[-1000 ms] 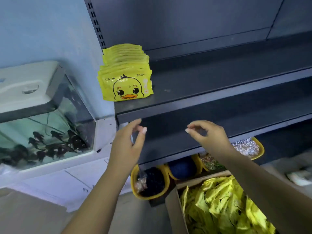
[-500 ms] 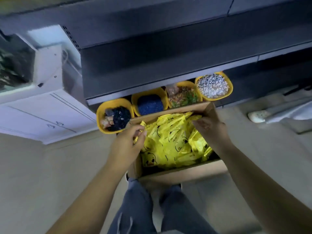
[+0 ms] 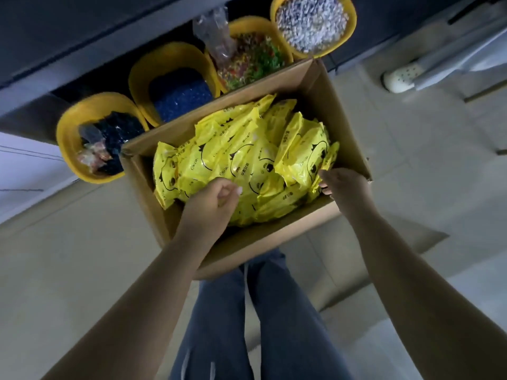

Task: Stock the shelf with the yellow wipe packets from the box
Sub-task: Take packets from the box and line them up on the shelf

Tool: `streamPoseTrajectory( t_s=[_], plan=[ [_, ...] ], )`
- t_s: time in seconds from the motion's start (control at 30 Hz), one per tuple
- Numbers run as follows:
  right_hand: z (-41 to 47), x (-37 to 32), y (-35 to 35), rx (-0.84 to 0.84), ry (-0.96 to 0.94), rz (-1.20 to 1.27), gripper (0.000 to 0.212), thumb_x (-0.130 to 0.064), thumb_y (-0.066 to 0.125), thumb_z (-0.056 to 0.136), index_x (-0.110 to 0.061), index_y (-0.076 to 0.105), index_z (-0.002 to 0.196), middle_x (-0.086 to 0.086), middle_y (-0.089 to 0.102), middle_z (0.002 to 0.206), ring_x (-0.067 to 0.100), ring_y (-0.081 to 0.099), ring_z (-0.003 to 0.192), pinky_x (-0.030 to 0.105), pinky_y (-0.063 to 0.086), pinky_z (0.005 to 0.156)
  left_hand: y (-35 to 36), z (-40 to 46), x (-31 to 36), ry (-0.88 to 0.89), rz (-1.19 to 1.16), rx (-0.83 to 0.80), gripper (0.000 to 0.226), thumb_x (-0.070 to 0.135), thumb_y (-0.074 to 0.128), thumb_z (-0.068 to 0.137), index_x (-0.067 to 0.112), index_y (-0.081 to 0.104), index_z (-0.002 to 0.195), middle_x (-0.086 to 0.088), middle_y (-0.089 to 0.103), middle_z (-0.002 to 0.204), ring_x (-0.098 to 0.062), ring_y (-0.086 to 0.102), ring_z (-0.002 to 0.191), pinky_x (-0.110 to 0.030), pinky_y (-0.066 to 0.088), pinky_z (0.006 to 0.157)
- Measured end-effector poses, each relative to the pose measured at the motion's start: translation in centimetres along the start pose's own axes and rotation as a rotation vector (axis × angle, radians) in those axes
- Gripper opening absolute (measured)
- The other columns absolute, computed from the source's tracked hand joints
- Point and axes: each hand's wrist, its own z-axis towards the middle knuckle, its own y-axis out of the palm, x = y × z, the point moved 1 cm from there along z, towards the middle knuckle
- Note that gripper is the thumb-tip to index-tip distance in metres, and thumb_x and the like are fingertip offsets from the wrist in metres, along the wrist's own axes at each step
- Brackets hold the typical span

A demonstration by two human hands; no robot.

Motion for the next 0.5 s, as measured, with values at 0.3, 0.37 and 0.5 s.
streamPoseTrajectory(
  t_s=[0.3, 0.37, 0.5],
  plan=[
    [5.0, 1.7, 3.0, 0.016, 0.160, 0.272, 0.029, -0.026, 0.055, 0.090, -0.005, 0.064, 0.107, 0.016, 0.064, 0.110, 0.030, 0.057, 0.110, 0.048, 0.045, 0.098, 9.4, 10.3, 0.8, 0.028, -0.084, -0.092, 0.033, 0.030, 0.054, 0.091, 0.012, 0.056, 0.119, -0.003, 0.057, 0.124, -0.015, 0.051, 0.117, -0.023, 0.038, 0.091],
    [5.2, 2.1, 3.0, 0.014, 0.174, 0.309, 0.021, -0.024, 0.053, 0.091, -0.007, 0.065, 0.091, 0.026, 0.060, 0.112, 0.038, 0.055, 0.111, 0.053, 0.043, 0.097, 11.1, 11.6, 1.4, 0.081, 0.009, -0.134, 0.040, 0.035, 0.053, 0.090, 0.015, 0.054, 0.124, -0.007, 0.050, 0.130, -0.021, 0.046, 0.122, -0.027, 0.037, 0.094],
    [5.8, 2.7, 2.5, -0.003, 0.216, 0.478, 0.024, -0.020, 0.052, 0.092, -0.007, 0.062, 0.110, 0.005, 0.066, 0.096, 0.019, 0.063, 0.102, 0.028, 0.053, 0.085, 13.4, 12.6, 1.3, 0.012, 0.327, -0.196, 0.059, 0.052, 0.051, 0.086, 0.013, 0.049, 0.130, -0.017, 0.041, 0.136, -0.032, 0.035, 0.129, -0.038, 0.037, 0.098]
  ],
)
